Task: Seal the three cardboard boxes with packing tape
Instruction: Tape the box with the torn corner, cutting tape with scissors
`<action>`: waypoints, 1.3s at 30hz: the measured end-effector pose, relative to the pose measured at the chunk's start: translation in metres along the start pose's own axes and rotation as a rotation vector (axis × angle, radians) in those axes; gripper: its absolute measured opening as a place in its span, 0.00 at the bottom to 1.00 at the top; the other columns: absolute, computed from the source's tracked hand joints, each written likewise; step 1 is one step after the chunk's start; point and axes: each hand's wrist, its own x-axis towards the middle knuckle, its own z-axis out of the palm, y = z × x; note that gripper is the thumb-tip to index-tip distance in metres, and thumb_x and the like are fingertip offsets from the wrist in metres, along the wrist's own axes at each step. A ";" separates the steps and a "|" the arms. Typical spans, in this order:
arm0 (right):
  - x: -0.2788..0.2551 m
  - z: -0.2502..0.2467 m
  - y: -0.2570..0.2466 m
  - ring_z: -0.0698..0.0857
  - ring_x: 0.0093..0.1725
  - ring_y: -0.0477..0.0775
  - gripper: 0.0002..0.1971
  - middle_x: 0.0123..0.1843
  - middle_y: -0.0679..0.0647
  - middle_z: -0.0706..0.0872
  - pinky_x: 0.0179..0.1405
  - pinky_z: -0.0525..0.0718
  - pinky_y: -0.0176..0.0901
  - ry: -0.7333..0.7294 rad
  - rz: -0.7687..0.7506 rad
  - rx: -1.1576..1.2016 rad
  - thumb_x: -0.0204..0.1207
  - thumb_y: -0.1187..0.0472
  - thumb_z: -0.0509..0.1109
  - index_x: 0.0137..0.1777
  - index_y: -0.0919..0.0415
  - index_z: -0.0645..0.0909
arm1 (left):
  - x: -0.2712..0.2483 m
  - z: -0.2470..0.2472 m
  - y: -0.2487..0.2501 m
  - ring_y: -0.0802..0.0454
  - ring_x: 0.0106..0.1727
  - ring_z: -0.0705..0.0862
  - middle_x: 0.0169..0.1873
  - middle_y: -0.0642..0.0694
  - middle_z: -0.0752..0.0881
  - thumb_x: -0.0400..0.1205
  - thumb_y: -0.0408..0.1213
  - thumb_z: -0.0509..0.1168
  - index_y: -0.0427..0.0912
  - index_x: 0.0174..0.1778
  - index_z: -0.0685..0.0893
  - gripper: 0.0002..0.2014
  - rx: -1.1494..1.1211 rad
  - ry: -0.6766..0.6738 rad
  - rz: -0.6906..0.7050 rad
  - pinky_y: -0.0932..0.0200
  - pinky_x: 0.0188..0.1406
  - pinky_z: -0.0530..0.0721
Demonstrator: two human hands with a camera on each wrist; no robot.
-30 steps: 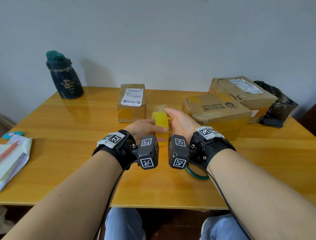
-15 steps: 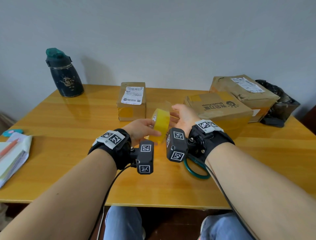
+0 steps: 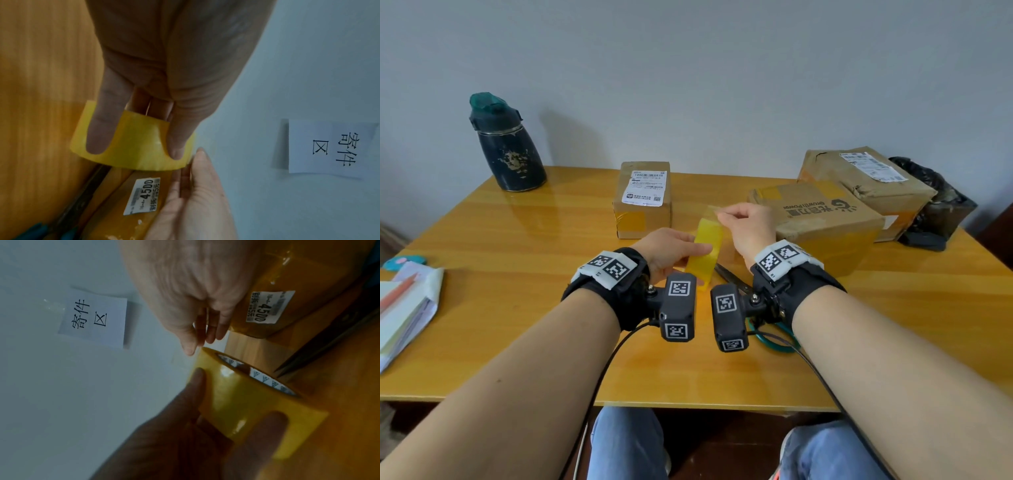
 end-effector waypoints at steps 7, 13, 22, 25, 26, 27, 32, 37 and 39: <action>-0.009 -0.003 -0.002 0.81 0.49 0.49 0.03 0.43 0.49 0.82 0.56 0.79 0.41 0.021 -0.269 -0.156 0.74 0.67 0.74 0.44 0.66 0.90 | 0.000 0.004 0.003 0.37 0.51 0.85 0.57 0.29 0.86 0.76 0.38 0.75 0.28 0.61 0.84 0.21 0.049 0.096 -0.008 0.40 0.59 0.85; -0.012 -0.005 0.002 0.77 0.48 0.47 0.04 0.45 0.52 0.80 0.50 0.73 0.32 0.012 -0.329 -0.164 0.75 0.68 0.74 0.45 0.67 0.90 | -0.002 0.003 0.006 0.33 0.61 0.85 0.59 0.31 0.86 0.72 0.39 0.78 0.35 0.61 0.85 0.23 0.035 0.140 -0.046 0.38 0.61 0.83; -0.019 -0.008 -0.016 0.78 0.41 0.39 0.04 0.45 0.50 0.81 0.45 0.76 0.20 -0.140 -0.418 -0.103 0.73 0.67 0.75 0.46 0.65 0.89 | -0.001 -0.002 0.011 0.36 0.51 0.90 0.39 0.34 0.87 0.71 0.45 0.79 0.31 0.51 0.79 0.24 -0.024 0.230 -0.143 0.39 0.60 0.84; -0.015 -0.013 -0.014 0.80 0.46 0.45 0.05 0.49 0.51 0.80 0.49 0.78 0.27 -0.190 -0.397 -0.150 0.73 0.67 0.75 0.47 0.61 0.90 | -0.005 -0.001 0.011 0.39 0.41 0.91 0.51 0.34 0.88 0.77 0.39 0.74 0.29 0.63 0.77 0.24 -0.118 0.172 -0.145 0.44 0.47 0.90; -0.016 -0.013 -0.013 0.79 0.46 0.45 0.06 0.49 0.52 0.80 0.50 0.78 0.29 -0.212 -0.400 -0.165 0.74 0.68 0.74 0.47 0.60 0.90 | -0.007 0.000 0.011 0.40 0.38 0.91 0.55 0.34 0.85 0.80 0.36 0.72 0.29 0.65 0.75 0.22 -0.168 0.158 -0.144 0.46 0.41 0.91; -0.018 -0.014 -0.011 0.79 0.47 0.46 0.07 0.49 0.52 0.80 0.49 0.78 0.31 -0.228 -0.419 -0.182 0.75 0.69 0.73 0.47 0.60 0.90 | -0.008 0.000 0.012 0.40 0.39 0.91 0.57 0.34 0.82 0.82 0.34 0.68 0.29 0.65 0.74 0.19 -0.211 0.150 -0.139 0.47 0.39 0.91; -0.022 -0.015 0.006 0.74 0.46 0.48 0.13 0.47 0.54 0.79 0.42 0.71 0.37 -0.284 -0.623 -0.434 0.79 0.72 0.65 0.47 0.61 0.91 | -0.006 -0.005 0.015 0.31 0.63 0.81 0.65 0.25 0.79 0.81 0.42 0.58 0.28 0.67 0.70 0.24 -0.406 0.146 -0.127 0.32 0.67 0.76; -0.027 -0.018 0.014 0.75 0.43 0.56 0.11 0.39 0.57 0.77 0.29 0.68 0.41 -0.245 -0.898 -0.667 0.73 0.75 0.69 0.44 0.62 0.91 | -0.005 0.003 0.009 0.43 0.40 0.88 0.45 0.37 0.83 0.82 0.33 0.67 0.30 0.67 0.75 0.19 -0.307 0.101 -0.110 0.45 0.65 0.82; -0.030 -0.019 0.012 0.75 0.38 0.57 0.06 0.37 0.58 0.76 0.25 0.58 0.36 -0.245 -1.017 -0.794 0.70 0.74 0.73 0.39 0.64 0.89 | -0.006 0.003 0.007 0.52 0.33 0.86 0.48 0.38 0.84 0.82 0.30 0.65 0.29 0.72 0.75 0.21 -0.144 0.149 -0.064 0.57 0.51 0.86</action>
